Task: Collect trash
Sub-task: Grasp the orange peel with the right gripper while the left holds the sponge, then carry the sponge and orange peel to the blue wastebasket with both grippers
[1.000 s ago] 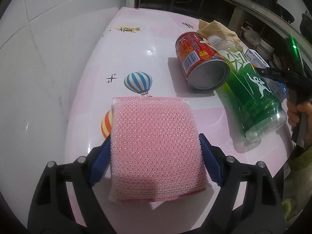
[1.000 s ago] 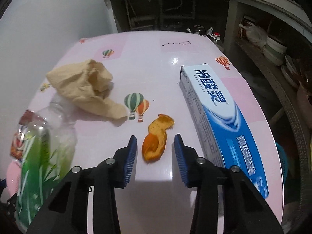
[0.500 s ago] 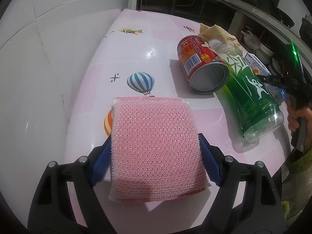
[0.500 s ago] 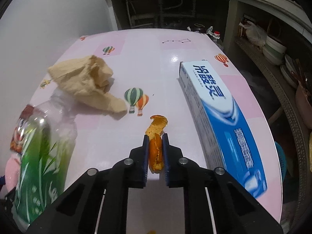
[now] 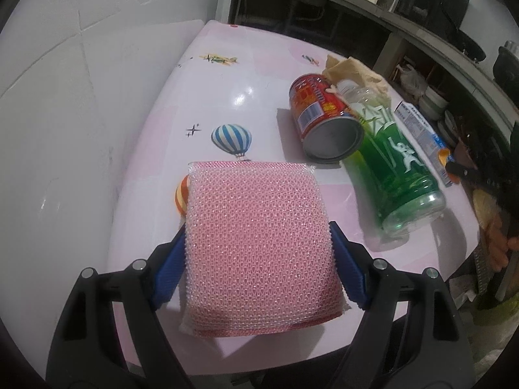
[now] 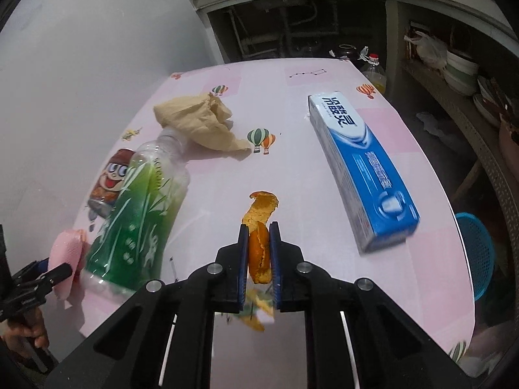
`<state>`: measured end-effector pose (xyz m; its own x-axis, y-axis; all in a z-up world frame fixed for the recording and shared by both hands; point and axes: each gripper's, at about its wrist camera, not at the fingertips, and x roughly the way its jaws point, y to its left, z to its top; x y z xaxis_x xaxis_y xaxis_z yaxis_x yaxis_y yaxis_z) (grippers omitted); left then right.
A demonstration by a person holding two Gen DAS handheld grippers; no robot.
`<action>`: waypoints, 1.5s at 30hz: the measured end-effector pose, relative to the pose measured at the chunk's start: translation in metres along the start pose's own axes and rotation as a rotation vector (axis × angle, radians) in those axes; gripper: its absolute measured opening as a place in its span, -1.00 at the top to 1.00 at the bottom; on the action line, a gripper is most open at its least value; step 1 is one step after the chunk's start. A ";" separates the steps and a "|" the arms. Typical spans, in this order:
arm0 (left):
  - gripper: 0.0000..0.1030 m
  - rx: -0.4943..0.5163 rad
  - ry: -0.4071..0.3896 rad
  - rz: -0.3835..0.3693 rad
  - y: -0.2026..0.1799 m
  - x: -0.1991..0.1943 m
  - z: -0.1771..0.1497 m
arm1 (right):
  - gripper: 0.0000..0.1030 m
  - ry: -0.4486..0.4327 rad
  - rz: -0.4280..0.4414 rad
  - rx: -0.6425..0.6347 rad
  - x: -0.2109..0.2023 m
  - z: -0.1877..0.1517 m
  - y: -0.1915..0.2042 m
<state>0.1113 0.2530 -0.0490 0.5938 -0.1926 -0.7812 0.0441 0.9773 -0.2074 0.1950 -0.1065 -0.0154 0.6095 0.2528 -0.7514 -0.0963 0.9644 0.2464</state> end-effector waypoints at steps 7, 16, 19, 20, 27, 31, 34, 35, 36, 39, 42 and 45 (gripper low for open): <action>-0.50 -0.008 -0.070 -0.039 -0.007 -0.022 0.002 | 0.76 -0.009 0.035 0.054 -0.015 -0.017 -0.005; -0.49 -0.012 -0.152 -0.094 -0.016 -0.043 0.014 | 0.76 -0.053 0.056 0.107 -0.038 -0.026 -0.012; -0.49 -0.009 -0.179 -0.120 -0.022 -0.051 0.020 | 0.76 -0.074 0.065 0.117 -0.047 -0.026 -0.015; -0.49 -0.006 -0.188 -0.126 -0.025 -0.053 0.023 | 0.76 -0.081 0.068 0.120 -0.050 -0.026 -0.017; -0.49 0.067 -0.242 -0.191 -0.067 -0.066 0.042 | 0.76 -0.147 0.075 0.158 -0.077 -0.028 -0.034; -0.49 0.118 -0.250 -0.246 -0.099 -0.065 0.053 | 0.76 -0.182 0.064 0.194 -0.092 -0.034 -0.052; -0.49 0.155 -0.247 -0.288 -0.125 -0.062 0.061 | 0.76 -0.208 0.047 0.228 -0.104 -0.039 -0.069; -0.49 0.166 -0.243 -0.304 -0.133 -0.060 0.063 | 0.76 -0.218 0.038 0.243 -0.109 -0.042 -0.077; -0.49 0.179 -0.235 -0.324 -0.144 -0.056 0.066 | 0.76 -0.223 0.032 0.254 -0.112 -0.044 -0.083; -0.49 0.213 -0.211 -0.380 -0.175 -0.048 0.073 | 0.76 -0.247 0.009 0.300 -0.123 -0.052 -0.106; -0.49 0.249 -0.181 -0.438 -0.208 -0.037 0.079 | 0.76 -0.271 -0.023 0.352 -0.134 -0.061 -0.131; -0.49 0.286 -0.147 -0.492 -0.244 -0.025 0.084 | 0.76 -0.298 -0.064 0.411 -0.146 -0.071 -0.160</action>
<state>0.1534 0.0268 0.0705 0.5530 -0.6350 -0.5394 0.5452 0.7653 -0.3421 0.0653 -0.2922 0.0111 0.8079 0.1033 -0.5802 0.2295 0.8516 0.4713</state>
